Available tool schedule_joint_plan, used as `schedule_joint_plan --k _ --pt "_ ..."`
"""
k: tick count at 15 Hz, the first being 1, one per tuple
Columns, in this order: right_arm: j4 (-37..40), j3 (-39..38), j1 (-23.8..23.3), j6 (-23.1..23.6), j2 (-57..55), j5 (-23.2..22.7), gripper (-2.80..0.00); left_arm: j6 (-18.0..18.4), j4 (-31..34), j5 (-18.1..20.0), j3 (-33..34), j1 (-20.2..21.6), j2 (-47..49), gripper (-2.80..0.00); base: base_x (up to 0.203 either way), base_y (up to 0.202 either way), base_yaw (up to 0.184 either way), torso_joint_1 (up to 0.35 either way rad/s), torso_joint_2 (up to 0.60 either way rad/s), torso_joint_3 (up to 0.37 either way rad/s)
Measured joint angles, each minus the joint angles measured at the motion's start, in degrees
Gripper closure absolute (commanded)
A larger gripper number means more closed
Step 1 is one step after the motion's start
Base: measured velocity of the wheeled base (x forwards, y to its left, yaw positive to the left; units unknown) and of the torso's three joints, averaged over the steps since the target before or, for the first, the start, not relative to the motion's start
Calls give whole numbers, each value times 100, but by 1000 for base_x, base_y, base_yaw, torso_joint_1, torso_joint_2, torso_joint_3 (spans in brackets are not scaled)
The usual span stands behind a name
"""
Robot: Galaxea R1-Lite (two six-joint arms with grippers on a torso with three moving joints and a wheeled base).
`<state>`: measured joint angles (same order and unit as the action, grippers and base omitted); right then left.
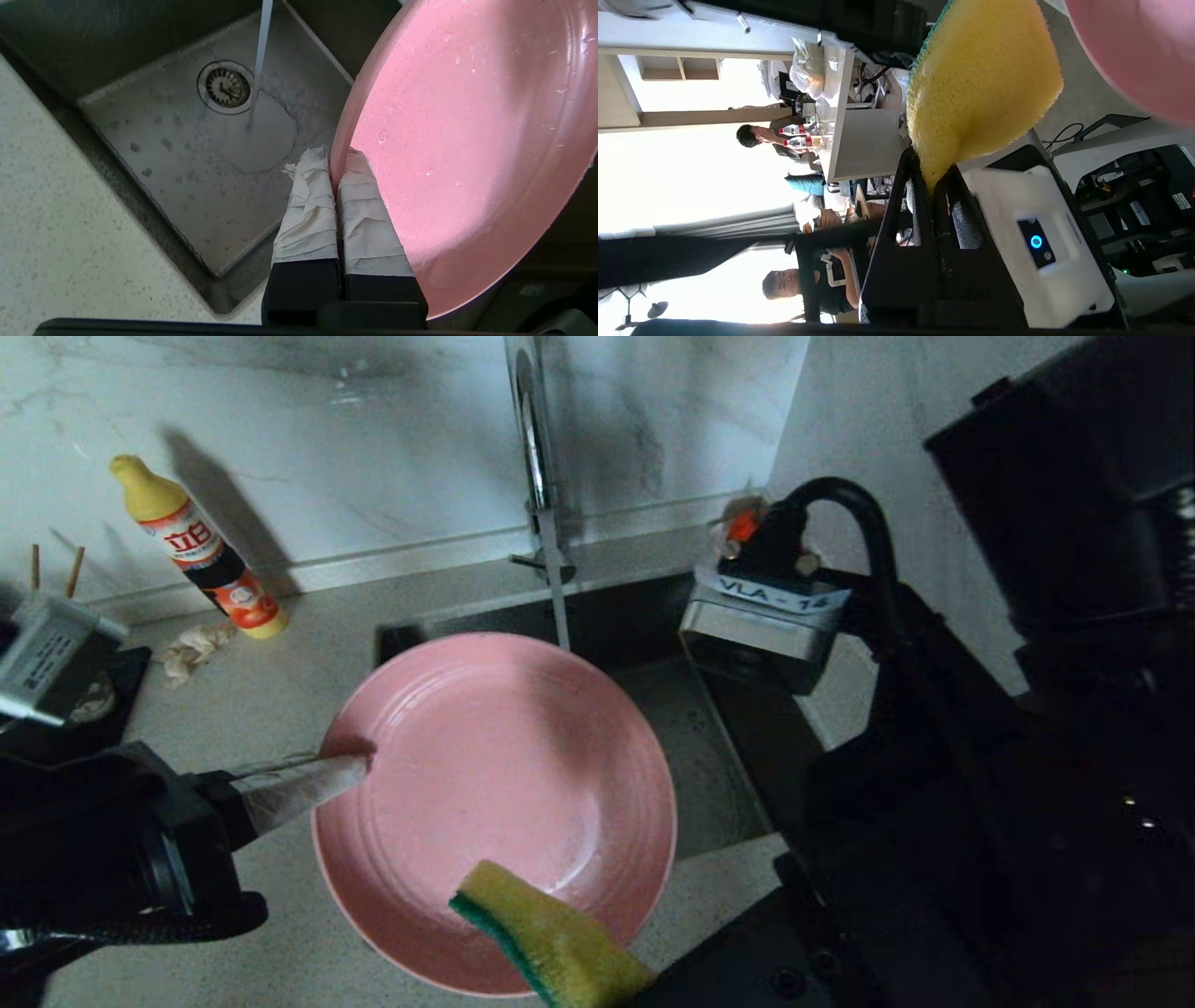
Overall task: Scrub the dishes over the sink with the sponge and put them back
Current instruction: Wipe the plate
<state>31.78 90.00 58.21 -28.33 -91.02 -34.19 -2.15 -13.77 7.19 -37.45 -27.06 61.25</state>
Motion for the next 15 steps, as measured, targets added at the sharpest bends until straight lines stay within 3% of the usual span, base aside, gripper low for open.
schedule_joint_plan --k 5,11,15 --pt "206 676 44 -34 -714 11 0 -55 -145 0 -150 5 303 0 0 0 0 0 0 0" --pt "857 1787 60 -423 -1368 60 0 -47 -263 -11 -152 6 613 0 0 0 0 0 0 0" --pt "929 2070 69 -946 -1652 459 0 -129 -276 -192 -138 9 731 0 0 0 0 0 0 0"
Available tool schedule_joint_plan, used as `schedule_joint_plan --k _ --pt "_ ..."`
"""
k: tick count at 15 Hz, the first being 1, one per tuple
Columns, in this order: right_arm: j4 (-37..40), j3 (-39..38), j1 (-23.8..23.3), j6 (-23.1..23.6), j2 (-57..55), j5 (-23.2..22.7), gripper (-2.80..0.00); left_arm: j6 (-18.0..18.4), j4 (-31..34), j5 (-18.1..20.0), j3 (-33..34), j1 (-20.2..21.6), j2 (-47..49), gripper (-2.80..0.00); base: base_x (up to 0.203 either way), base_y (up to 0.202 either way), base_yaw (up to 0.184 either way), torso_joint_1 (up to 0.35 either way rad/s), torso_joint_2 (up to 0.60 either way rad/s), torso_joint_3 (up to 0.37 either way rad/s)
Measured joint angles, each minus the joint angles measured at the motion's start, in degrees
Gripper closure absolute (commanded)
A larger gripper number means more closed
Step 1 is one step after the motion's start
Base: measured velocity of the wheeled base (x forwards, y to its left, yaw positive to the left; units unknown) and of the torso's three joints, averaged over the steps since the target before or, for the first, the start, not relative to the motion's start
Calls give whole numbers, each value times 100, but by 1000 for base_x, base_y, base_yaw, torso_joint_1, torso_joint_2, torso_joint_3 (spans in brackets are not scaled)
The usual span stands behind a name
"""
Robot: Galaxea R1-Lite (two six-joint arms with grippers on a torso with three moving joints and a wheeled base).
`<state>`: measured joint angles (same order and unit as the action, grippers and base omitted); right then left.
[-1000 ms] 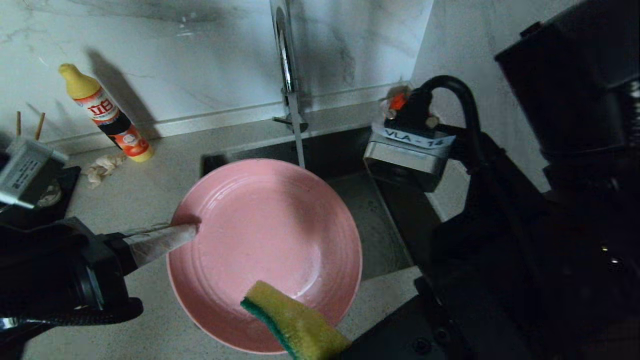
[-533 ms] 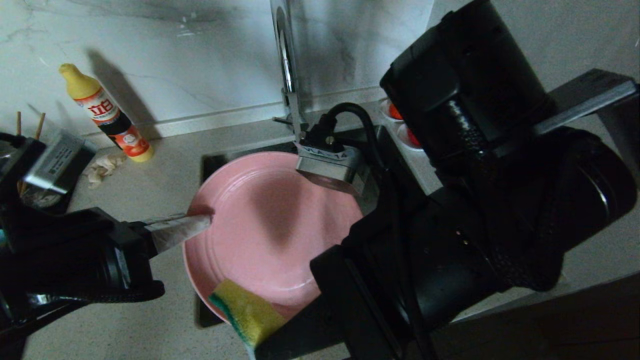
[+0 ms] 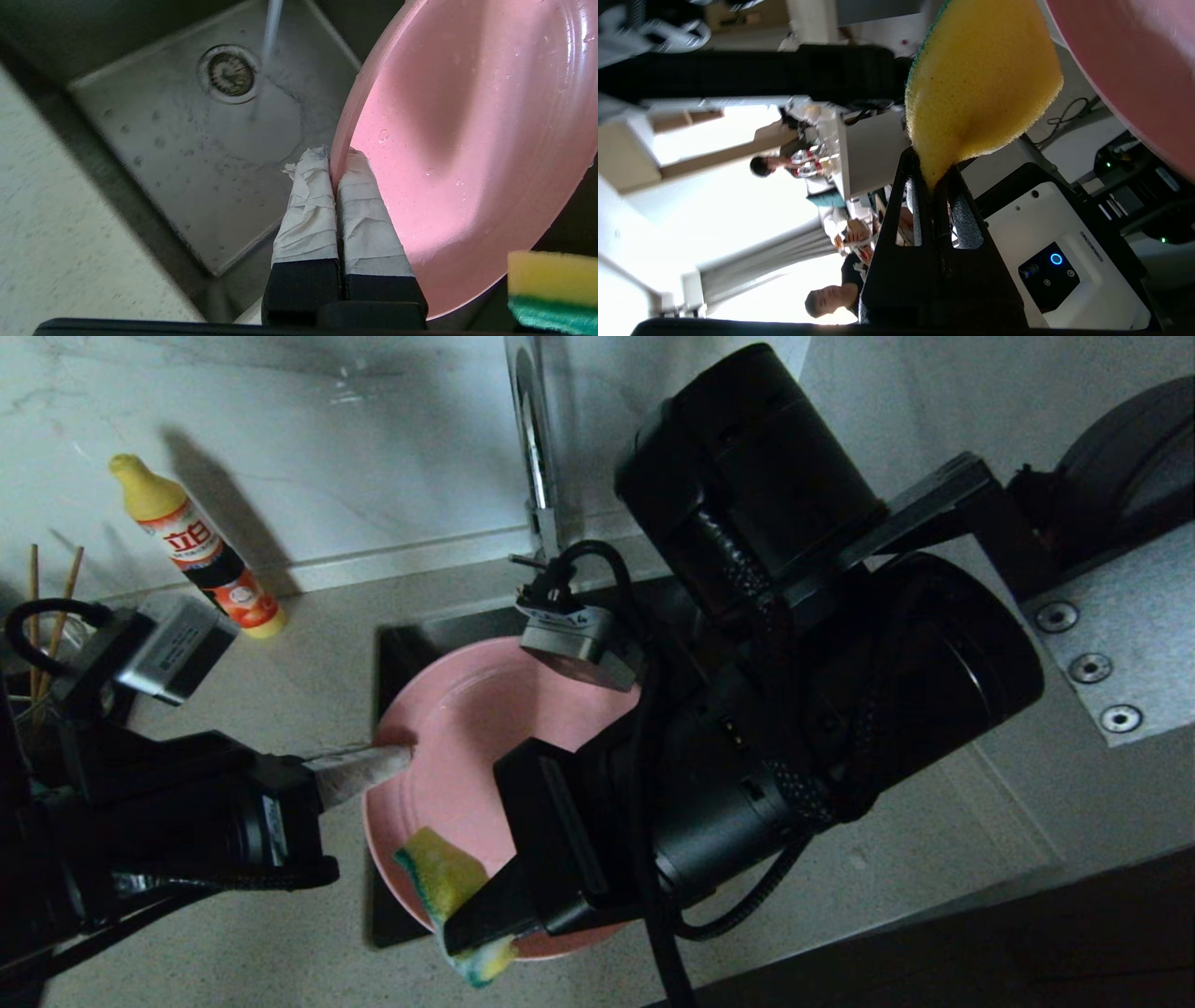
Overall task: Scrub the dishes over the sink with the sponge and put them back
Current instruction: Wipe the plate
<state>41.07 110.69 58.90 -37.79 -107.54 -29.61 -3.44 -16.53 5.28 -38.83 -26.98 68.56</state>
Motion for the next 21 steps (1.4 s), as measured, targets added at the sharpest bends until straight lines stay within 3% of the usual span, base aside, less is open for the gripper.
schedule_joint_plan --k 4,12,17,21 --pt "60 13 5 -88 -175 395 0 -190 -57 -160 -41 0 34 0 0 0 0 0 0 0" --pt "-122 24 115 -105 -259 513 0 -215 -155 -153 192 -4 -38 0 0 0 0 0 0 0" --pt "-113 6 73 -101 -315 918 0 -215 -157 -127 184 0 -222 0 0 0 0 0 0 0" --pt "-117 6 49 -103 -318 971 0 -215 -127 -66 184 0 -354 0 0 0 0 0 0 0"
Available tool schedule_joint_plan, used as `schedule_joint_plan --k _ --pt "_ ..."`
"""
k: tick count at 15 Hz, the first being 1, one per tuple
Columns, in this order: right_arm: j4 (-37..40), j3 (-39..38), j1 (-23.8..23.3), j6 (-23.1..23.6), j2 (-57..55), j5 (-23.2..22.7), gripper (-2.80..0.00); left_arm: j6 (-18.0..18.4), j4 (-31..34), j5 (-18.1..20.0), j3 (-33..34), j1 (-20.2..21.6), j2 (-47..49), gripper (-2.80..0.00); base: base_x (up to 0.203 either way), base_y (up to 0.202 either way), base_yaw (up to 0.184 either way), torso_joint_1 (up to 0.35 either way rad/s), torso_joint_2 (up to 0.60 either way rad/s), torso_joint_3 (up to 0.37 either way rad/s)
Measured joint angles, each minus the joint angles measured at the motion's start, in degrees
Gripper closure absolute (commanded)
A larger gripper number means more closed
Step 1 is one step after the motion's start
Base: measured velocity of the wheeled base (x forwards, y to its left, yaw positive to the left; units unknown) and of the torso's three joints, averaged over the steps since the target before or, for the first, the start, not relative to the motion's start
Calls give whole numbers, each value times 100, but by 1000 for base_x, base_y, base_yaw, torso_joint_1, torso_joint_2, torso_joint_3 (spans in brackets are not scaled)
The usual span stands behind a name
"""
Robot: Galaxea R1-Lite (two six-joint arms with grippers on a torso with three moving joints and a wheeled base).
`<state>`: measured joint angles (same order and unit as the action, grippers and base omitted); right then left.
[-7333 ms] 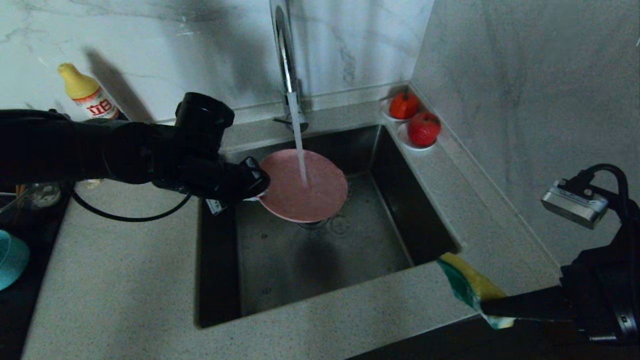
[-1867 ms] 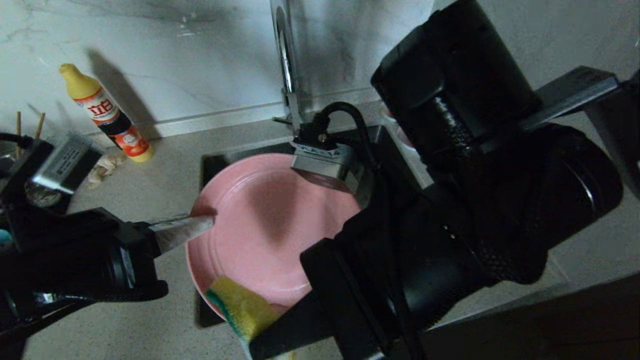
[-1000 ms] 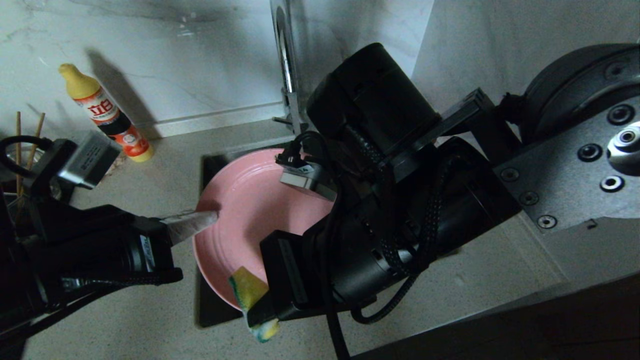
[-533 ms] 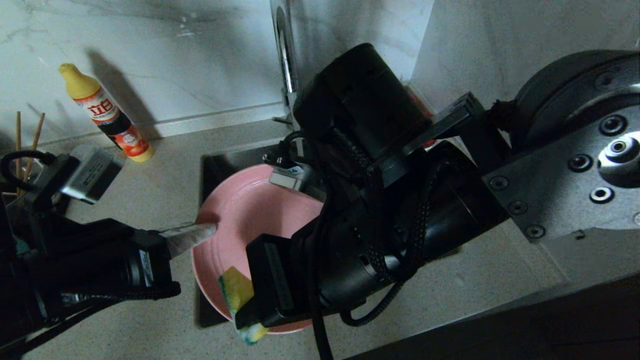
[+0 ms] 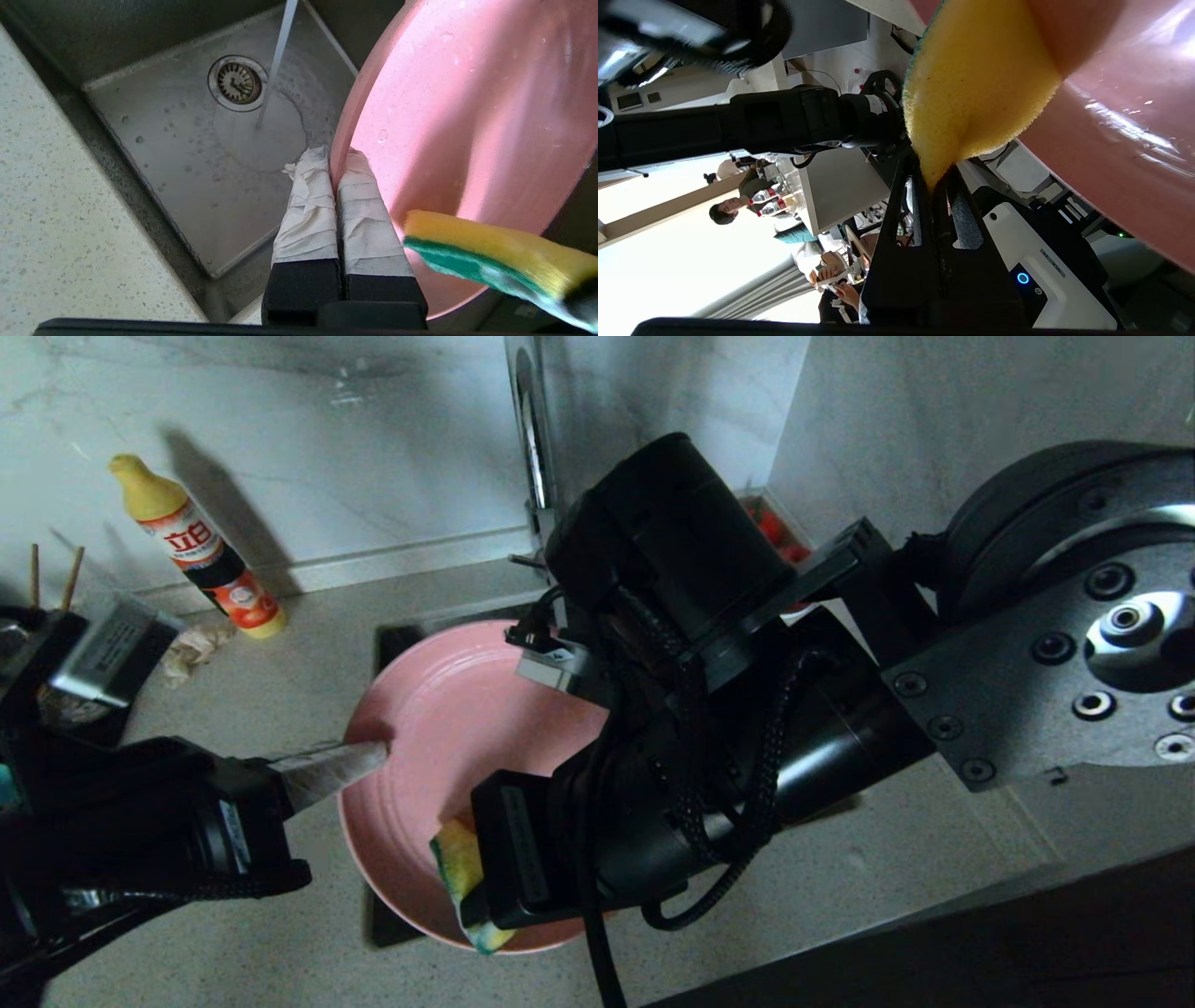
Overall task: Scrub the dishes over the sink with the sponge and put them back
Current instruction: Wipe the plate
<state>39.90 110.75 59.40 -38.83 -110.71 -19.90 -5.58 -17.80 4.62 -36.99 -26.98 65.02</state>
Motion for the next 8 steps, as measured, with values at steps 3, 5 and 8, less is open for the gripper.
schedule_joint_plan --k 3,5,8 --pt "-45 10 -159 40 18 259 0 5 44 61 26 0 -106 0 0 0 0 0 0 0" --pt "-117 18 -290 60 44 439 0 8 41 69 37 0 -141 0 0 0 0 0 0 0" --pt "-134 18 -521 62 126 461 0 10 39 145 56 -2 -168 0 0 0 0 0 0 0"
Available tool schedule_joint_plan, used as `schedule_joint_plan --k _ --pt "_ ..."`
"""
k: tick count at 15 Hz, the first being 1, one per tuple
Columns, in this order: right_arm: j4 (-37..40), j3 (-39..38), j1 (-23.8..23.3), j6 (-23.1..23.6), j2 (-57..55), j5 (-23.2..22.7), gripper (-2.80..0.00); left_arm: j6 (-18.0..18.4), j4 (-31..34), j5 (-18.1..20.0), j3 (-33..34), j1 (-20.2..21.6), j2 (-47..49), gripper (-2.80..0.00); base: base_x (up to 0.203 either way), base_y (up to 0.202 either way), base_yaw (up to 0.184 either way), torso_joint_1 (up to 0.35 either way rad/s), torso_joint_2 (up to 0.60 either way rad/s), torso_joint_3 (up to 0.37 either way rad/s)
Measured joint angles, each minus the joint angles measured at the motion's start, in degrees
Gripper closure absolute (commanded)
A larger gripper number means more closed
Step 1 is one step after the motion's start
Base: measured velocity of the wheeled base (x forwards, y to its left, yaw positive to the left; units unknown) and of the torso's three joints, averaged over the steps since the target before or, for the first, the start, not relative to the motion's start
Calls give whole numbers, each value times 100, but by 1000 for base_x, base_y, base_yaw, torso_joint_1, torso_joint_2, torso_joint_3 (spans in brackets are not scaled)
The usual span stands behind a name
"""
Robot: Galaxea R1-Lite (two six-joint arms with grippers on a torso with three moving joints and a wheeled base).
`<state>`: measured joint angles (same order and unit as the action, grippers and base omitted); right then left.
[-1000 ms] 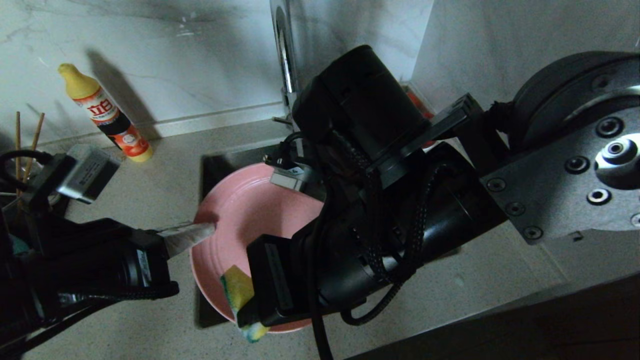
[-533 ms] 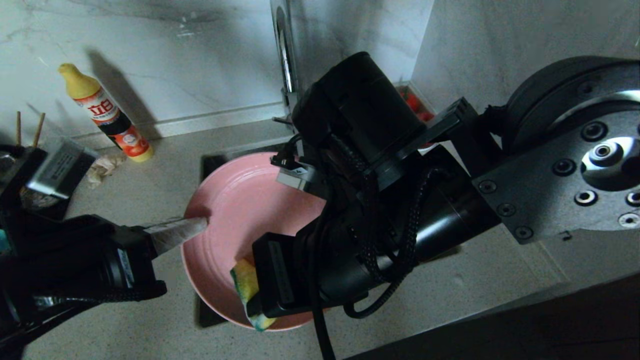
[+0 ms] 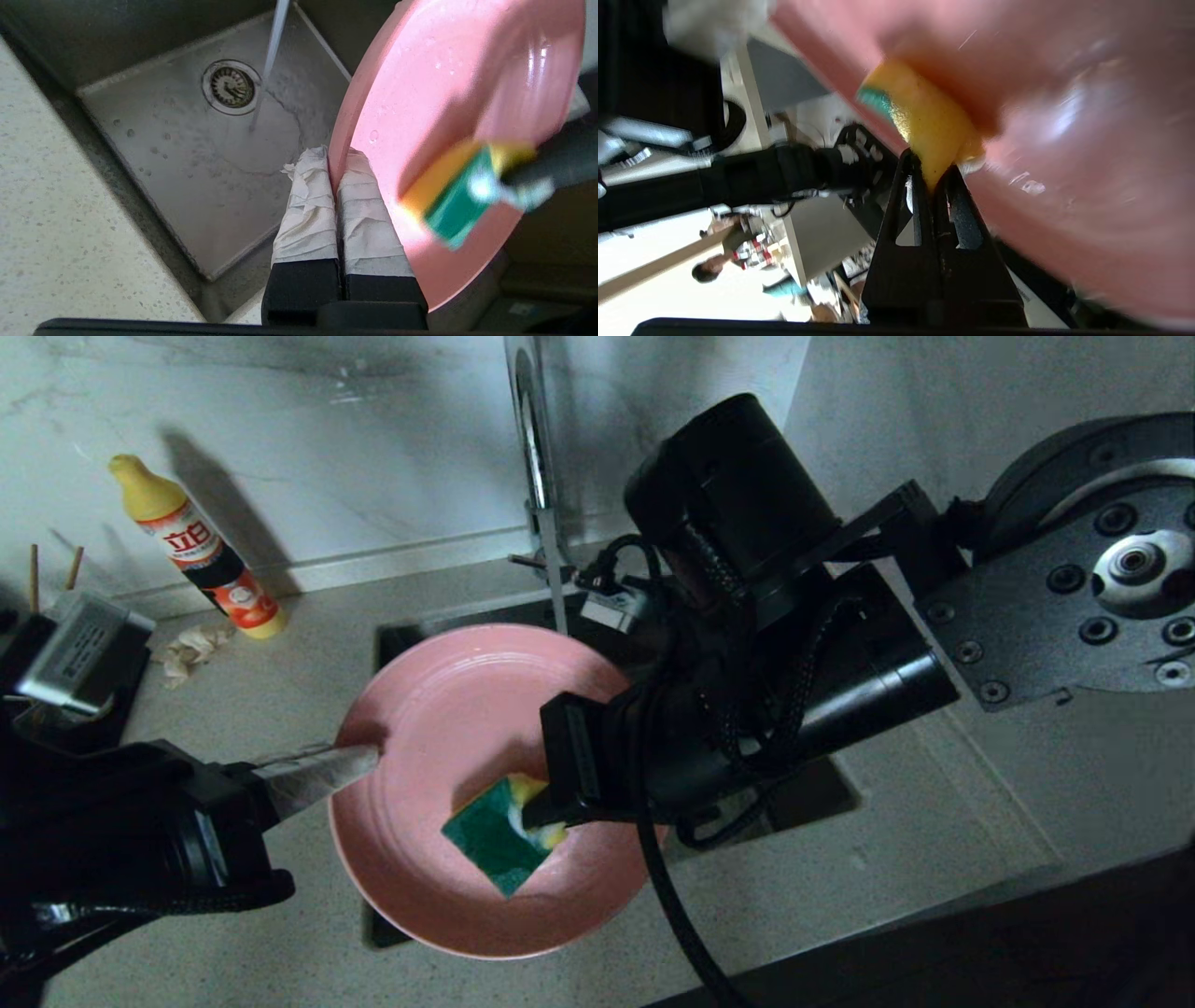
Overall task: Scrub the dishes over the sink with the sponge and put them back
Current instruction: Wipe the plate
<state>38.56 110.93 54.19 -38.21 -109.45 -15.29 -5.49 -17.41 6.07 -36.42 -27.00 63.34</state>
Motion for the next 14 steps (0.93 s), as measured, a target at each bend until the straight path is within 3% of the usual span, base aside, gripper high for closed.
schedule_joint_plan --k 5,14 --pt "-37 0 -248 21 194 2 0 6 -6 40 105 2 -28 0 0 0 0 0 0 0" --pt "-285 0 -266 150 337 2 0 63 -43 180 429 -1 -28 0 0 0 0 0 0 0"
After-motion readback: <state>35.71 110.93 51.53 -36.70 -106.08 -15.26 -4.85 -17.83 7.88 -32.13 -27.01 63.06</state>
